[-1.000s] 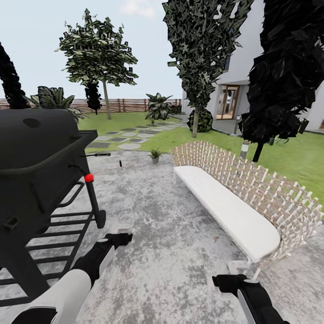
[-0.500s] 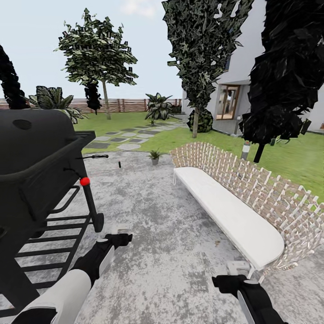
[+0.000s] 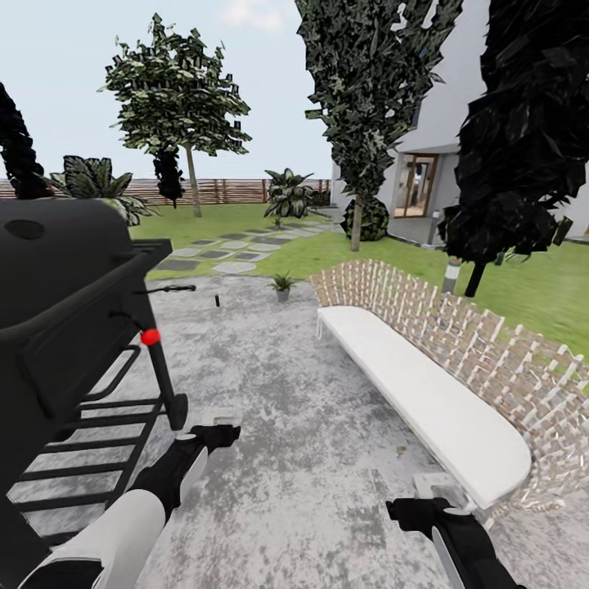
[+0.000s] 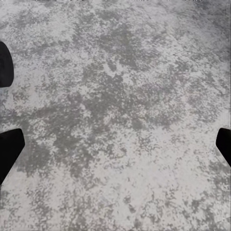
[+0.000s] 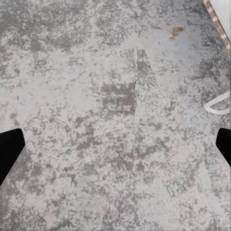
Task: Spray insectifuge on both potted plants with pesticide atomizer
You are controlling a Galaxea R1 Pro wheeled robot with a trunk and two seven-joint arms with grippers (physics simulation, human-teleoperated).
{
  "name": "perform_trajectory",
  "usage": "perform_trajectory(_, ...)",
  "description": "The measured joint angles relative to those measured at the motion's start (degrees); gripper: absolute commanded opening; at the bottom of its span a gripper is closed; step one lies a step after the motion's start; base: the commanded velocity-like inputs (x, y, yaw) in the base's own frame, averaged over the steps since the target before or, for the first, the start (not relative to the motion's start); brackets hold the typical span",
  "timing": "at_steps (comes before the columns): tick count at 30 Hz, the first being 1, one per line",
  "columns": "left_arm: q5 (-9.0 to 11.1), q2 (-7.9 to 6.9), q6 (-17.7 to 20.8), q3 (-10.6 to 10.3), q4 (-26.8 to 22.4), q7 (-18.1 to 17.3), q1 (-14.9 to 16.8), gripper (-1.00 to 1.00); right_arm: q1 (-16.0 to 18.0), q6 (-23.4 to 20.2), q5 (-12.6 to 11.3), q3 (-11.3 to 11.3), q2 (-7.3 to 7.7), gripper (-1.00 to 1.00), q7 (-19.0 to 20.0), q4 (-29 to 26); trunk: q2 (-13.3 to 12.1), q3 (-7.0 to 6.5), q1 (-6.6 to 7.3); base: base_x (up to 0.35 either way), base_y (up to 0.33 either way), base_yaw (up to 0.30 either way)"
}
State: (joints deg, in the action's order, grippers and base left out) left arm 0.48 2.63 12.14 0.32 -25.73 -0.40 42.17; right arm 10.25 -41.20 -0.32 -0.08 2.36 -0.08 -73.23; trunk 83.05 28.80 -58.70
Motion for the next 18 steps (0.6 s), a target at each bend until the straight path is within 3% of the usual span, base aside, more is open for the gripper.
perform_trajectory(11,0.00,0.00,0.00,-0.05,0.00,0.00,-0.01,1.00,-0.02,-0.02,-0.04,0.01,0.00,1.00,0.00,-0.09,0.00,0.08,0.00,0.344,0.005,0.020)
perform_trajectory(18,0.00,-0.01,0.01,-0.16,-0.02,0.00,-0.01,1.00,0.01,0.00,-0.05,0.06,-0.01,1.00,0.00,-0.09,0.00,0.41,0.00,0.345,0.000,0.179)
